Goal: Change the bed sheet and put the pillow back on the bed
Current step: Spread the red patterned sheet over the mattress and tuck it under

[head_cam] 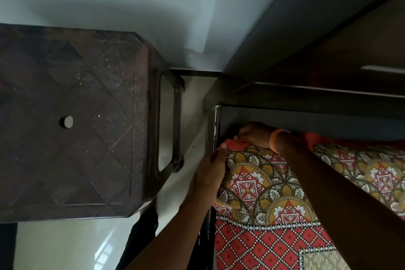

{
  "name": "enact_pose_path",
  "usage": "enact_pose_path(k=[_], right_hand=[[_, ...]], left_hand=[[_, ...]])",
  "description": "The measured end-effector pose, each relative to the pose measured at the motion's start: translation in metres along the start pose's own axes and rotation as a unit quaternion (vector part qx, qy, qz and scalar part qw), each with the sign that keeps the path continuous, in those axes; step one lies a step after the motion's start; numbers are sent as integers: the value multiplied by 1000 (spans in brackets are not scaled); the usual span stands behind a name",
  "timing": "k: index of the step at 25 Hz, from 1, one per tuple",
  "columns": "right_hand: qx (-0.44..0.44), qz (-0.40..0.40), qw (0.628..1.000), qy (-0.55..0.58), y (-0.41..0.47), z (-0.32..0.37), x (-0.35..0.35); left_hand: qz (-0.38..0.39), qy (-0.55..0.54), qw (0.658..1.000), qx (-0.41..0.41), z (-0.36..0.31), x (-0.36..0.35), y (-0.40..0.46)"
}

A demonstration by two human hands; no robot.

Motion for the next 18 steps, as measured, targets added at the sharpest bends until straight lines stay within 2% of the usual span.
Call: enact_pose_path(k=[1, 3, 5, 8, 10, 12, 13, 15, 16, 17, 18], right_hand=[[-1, -14, 1000, 18, 2, 1, -1], [-3, -38, 996, 79, 0, 3, 0], [-6, -23, 991, 131, -9, 7, 0], [22, -11, 998, 66, -20, 15, 5], [54, -59, 997, 6, -20, 27, 17], [117, -157, 980, -43, -25, 47, 28], [154, -231, 958, -69, -30, 56, 33], [190, -363, 902, -137, -37, 59, 32], [176, -388, 893, -144, -34, 54, 25], [144, -374, 908, -120, -24, 46, 19], [101, -326, 937, -80, -10, 38, 16]], left_hand=[[2, 5, 1000, 21, 9, 0, -1], [-54, 0, 998, 23, 11, 2, 5], [-108, 23, 993, 42, 2, 4, 11], [-63, 56, 995, 47, -4, 6, 16], [-31, 35, 999, -25, -14, 13, 11], [-76, -5, 986, -147, -36, 28, 5], [-121, 18, 975, -184, -46, 35, 5], [-191, 129, 948, -221, -60, 36, 8], [-204, 179, 937, -221, -62, 31, 13], [-201, 220, 933, -204, -58, 24, 20], [-196, 258, 929, -180, -56, 18, 27]])
Point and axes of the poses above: each hand's wrist, its own y-axis towards the middle knuckle, its own x-axis out of the back of the hand, z = x × y, the point moved 6 cm from there along y, towards the middle knuckle, and after that the axes turned 1 degree about -y, right-handed, at the moved point
